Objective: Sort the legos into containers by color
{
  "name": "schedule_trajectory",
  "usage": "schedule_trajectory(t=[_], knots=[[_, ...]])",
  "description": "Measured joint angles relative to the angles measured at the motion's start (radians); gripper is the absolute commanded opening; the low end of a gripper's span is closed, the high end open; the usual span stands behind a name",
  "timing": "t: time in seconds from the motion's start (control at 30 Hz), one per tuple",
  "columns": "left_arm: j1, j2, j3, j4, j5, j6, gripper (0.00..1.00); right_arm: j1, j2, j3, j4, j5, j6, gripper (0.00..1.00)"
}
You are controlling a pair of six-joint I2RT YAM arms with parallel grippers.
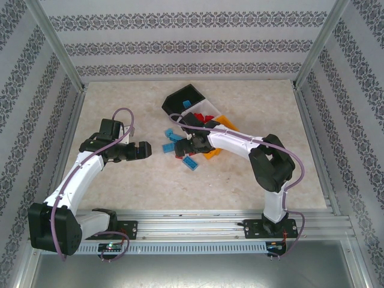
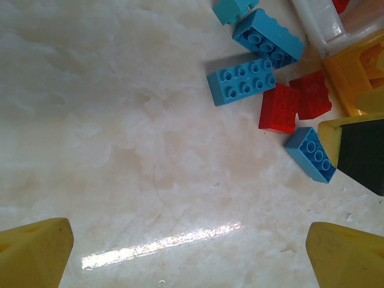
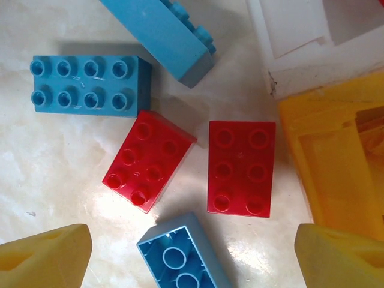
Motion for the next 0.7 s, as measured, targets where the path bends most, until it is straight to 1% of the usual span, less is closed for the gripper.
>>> schedule_trajectory(t=[0.13, 0.33, 0.57, 0.63, 0.7], knots=[[0.000, 0.000, 0.000, 0.000, 0.000, 0.000, 1.00, 0.000, 0.008, -0.016, 0.008, -0.019, -0.004, 0.80], [0.000, 0.000, 0.000, 0.000, 0.000, 0.000, 1.00, 0.005, 0.020, -0.049, 0.010, -0.033, -0.025, 0.76], [0.000, 0.000, 0.000, 0.000, 0.000, 0.000, 1.00, 0.039, 0.053, -0.054, 0.010, -0.032, -0.044, 0.71], [0.000, 0.000, 0.000, 0.000, 0.000, 0.000, 1.00, 0.047, 0.063, -0.054, 0.007, -0.032, -0.047, 0.69], [0.000, 0.000, 0.000, 0.000, 0.000, 0.000, 1.00, 0.054, 0.066, -0.057, 0.006, -0.023, -0.050, 0.64]])
